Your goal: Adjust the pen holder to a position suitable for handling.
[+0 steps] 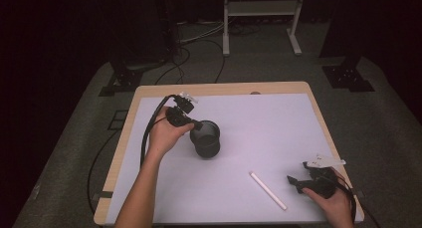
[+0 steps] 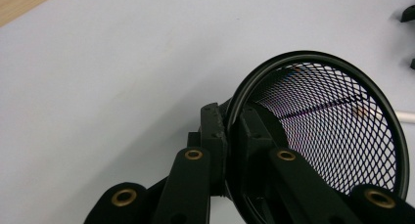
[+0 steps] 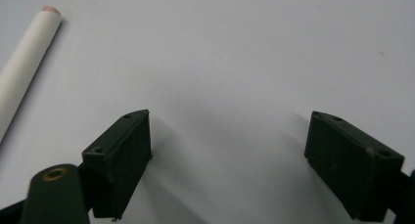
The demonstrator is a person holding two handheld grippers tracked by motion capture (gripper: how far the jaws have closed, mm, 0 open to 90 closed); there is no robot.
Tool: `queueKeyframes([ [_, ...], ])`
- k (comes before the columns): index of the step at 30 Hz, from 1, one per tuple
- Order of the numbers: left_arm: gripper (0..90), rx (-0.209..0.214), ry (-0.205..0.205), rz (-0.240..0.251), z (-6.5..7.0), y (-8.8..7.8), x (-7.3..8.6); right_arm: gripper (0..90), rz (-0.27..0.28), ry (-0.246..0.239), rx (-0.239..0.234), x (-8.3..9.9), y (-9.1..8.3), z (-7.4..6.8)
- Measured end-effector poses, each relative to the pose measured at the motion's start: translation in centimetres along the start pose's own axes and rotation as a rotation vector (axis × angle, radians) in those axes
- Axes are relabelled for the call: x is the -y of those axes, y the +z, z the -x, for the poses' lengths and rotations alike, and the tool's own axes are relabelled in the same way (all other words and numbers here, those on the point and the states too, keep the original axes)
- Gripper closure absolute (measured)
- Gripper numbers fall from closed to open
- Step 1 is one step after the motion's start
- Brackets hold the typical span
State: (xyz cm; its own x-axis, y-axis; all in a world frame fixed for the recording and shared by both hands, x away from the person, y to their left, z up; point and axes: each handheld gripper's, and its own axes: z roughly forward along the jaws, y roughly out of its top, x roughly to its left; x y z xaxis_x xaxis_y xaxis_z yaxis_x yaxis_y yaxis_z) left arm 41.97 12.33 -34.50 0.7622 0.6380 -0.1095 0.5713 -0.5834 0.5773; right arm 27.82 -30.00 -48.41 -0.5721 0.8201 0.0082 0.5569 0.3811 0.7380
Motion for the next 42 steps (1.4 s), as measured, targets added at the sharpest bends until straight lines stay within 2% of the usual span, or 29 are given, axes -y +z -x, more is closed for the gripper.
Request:
queueKeyframes([
  [10,83.1,0.040,0.013,-0.010,1.3,2.0,-0.6,16.2,0.000,-0.001,0.000,0.0,0.0,0.0],
  [26,83.1,0.089,0.048,-0.032,3.4,4.2,-1.8,16.2,-0.001,-0.001,0.000,0.0,0.0,0.0],
  [32,83.1,0.100,0.064,-0.057,3.9,5.0,-2.0,16.2,-0.001,-0.001,0.000,0.0,0.0,0.0],
  [42,83.1,0.101,0.066,-0.078,4.2,5.8,-2.1,16.2,0.000,-0.001,0.000,0.0,0.0,0.0],
])
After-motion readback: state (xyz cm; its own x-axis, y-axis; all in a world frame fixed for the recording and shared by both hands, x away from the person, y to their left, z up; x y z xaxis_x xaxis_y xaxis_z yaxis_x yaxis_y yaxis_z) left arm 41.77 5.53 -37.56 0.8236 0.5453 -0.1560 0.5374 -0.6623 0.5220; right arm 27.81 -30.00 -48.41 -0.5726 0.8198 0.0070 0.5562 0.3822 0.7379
